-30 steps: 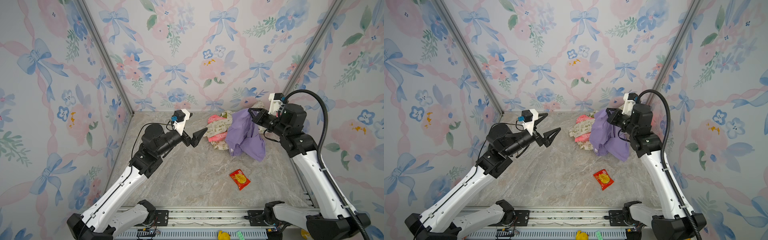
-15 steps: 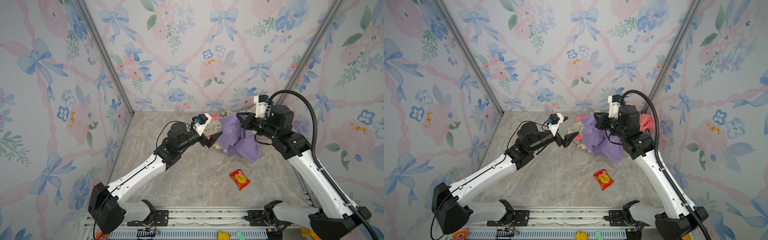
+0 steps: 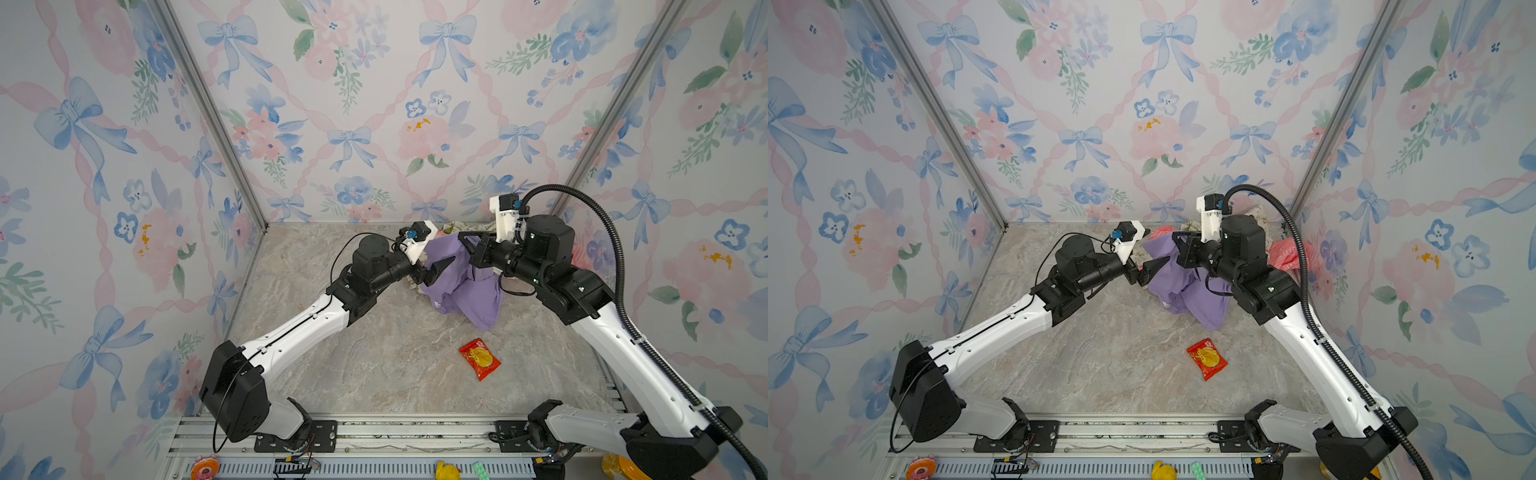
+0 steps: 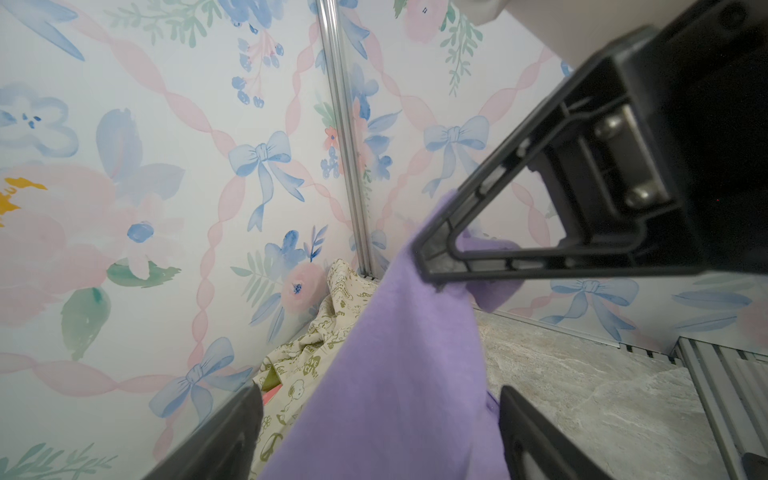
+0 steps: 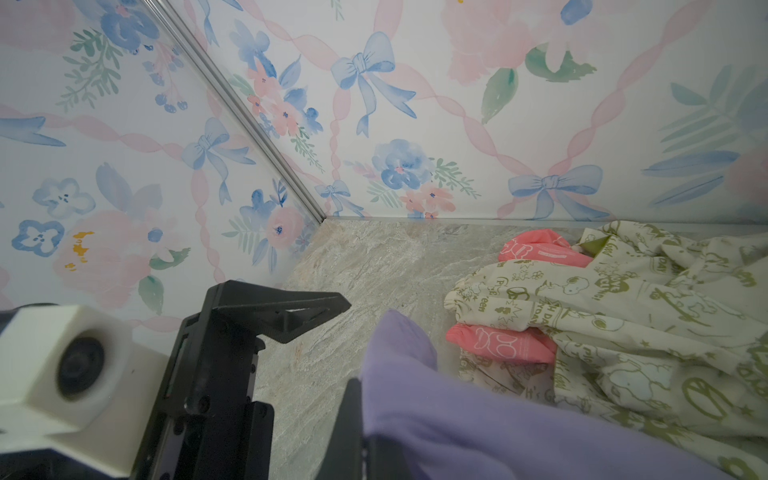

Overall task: Pick out a specific cloth from the pile
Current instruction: 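Grasp the hanging purple cloth with the left gripper beside the right gripper, then carry the purple cloth off with the left gripper while the right gripper withdraws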

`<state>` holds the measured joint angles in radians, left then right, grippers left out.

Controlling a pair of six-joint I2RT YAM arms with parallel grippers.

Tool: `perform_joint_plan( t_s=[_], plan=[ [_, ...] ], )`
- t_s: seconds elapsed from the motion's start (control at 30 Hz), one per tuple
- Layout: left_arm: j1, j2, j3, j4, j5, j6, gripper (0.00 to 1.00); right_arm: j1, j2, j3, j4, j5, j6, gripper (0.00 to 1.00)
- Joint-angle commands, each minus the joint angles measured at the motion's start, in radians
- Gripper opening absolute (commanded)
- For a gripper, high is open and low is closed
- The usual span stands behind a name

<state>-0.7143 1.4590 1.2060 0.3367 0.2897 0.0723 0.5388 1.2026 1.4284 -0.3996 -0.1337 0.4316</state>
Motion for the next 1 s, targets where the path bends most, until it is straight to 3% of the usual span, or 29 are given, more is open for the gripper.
perform_joint_plan(
  t_s=[0.0,0.2,0.27,0.33,0.53,0.6,0.67,0.8,0.97],
  plan=[
    [-0.007,0.043,0.054,0.024,0.031,0.009,0.82,0.020,-0.017,0.001,0.093,-0.007,-0.049,0.00],
    [-0.010,0.129,0.111,0.024,0.063,-0.024,0.44,0.024,-0.026,-0.038,0.114,0.001,-0.074,0.00],
    [-0.013,0.148,0.123,0.022,0.065,-0.034,0.18,0.024,-0.028,-0.049,0.110,0.017,-0.086,0.00],
    [-0.014,0.158,0.130,0.022,0.038,-0.042,0.00,0.025,-0.036,-0.065,0.108,0.044,-0.095,0.06],
    [-0.014,0.161,0.152,0.016,-0.041,-0.047,0.00,0.024,-0.103,-0.142,0.110,0.213,-0.141,0.32],
    [-0.014,0.159,0.166,0.008,-0.056,-0.050,0.00,0.023,-0.132,-0.172,0.110,0.290,-0.153,0.48],
    [-0.014,0.157,0.178,0.004,-0.070,-0.052,0.00,0.021,-0.159,-0.202,0.112,0.371,-0.156,0.70],
    [-0.016,0.153,0.202,-0.001,-0.110,-0.063,0.00,0.007,-0.213,-0.281,0.127,0.529,-0.134,0.82],
    [-0.016,0.144,0.247,-0.015,-0.142,-0.081,0.00,-0.047,-0.248,-0.361,0.128,0.557,-0.080,0.91]
  ],
)
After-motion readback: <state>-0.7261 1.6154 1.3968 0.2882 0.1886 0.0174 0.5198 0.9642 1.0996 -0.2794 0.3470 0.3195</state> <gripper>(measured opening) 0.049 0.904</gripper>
